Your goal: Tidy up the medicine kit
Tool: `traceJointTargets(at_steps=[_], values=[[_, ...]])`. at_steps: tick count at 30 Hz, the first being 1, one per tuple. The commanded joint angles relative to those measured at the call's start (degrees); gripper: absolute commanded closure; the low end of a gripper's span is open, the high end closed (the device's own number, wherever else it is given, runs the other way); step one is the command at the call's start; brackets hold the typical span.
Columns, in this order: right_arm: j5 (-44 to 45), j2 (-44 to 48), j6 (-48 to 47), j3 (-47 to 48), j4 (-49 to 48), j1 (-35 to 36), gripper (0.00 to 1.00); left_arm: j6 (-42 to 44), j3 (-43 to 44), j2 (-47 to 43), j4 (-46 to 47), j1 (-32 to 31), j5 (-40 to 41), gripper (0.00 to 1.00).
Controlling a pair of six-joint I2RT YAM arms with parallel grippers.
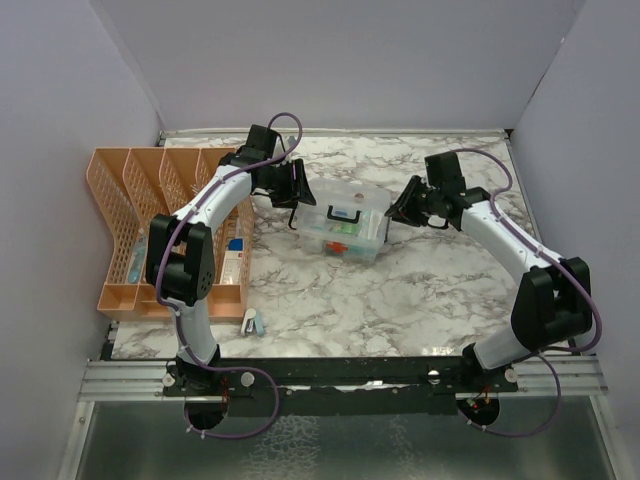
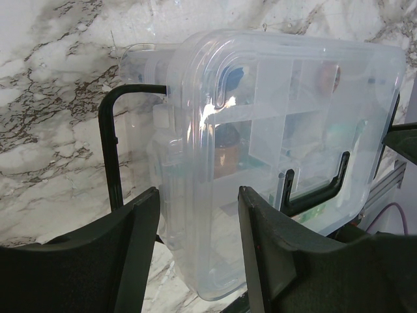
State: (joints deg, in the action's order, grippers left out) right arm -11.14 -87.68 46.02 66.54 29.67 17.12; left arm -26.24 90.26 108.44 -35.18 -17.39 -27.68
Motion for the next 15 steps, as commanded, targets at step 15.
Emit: traceJointTargets(at_steps=[15], values=[[5.9, 4.3, -2.7, 3.6, 3.0, 0.5, 0.52, 1.5, -0.5, 1.5, -0.1, -0.3, 1.3, 0.48]])
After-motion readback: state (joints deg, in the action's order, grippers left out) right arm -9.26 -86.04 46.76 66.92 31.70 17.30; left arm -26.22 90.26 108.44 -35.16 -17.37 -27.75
